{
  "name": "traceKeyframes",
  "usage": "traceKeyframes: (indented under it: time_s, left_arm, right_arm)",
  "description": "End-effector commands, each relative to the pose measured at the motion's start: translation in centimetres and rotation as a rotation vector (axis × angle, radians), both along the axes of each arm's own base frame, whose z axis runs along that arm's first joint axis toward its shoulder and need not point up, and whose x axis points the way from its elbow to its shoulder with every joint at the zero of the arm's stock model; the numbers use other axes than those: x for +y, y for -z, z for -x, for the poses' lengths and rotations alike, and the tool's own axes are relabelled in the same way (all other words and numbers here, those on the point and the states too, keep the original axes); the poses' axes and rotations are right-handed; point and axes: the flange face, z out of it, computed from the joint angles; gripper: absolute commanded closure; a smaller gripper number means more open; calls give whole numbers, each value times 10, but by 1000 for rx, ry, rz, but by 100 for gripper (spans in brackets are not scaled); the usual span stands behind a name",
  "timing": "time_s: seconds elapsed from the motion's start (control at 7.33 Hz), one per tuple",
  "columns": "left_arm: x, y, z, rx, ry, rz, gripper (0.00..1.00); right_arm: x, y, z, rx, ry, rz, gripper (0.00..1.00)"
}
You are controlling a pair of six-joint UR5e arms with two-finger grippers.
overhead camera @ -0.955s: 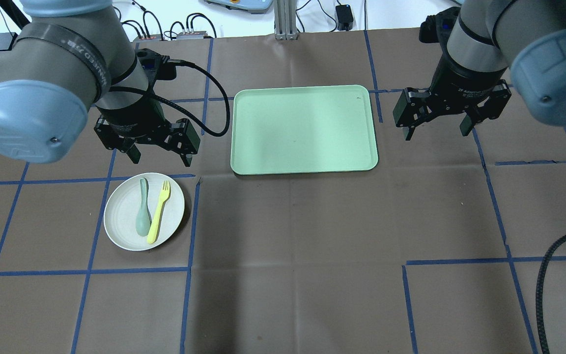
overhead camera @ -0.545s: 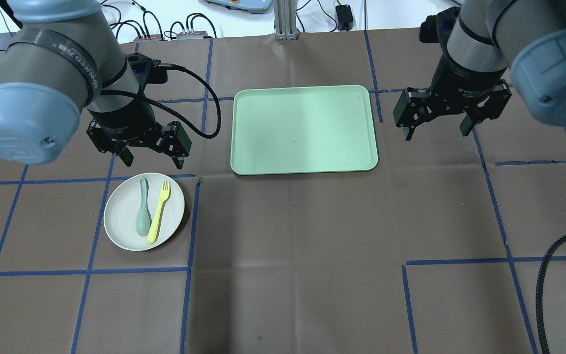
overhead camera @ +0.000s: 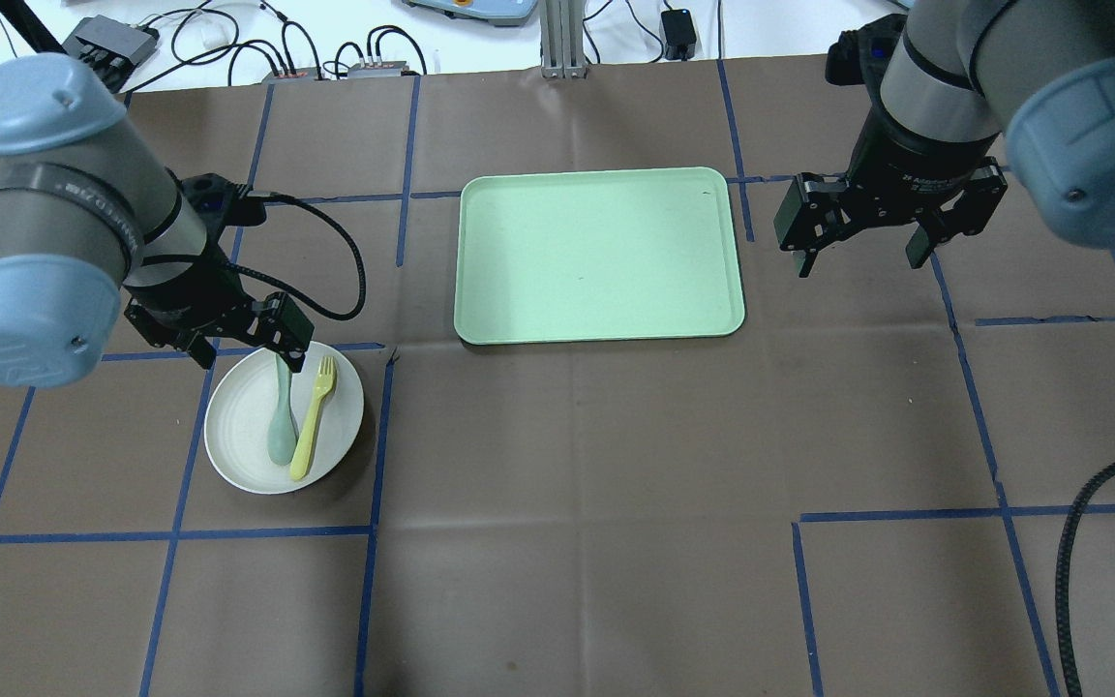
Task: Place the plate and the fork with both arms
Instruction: 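Lower the left gripper to the rim of the white plate and grip it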
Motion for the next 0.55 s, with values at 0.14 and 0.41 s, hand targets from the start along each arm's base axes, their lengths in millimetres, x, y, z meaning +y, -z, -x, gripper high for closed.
traceKeyframes:
  time_s: [0.14, 0.41]
  left_arm:
    - [11, 53, -91, 48, -8, -22, 0]
    - [-3, 97, -125, 102, 36, 39, 0]
  right_arm:
    - [0, 0, 1, 0, 1, 0, 0]
    - [0, 0, 1, 0, 1, 0, 0]
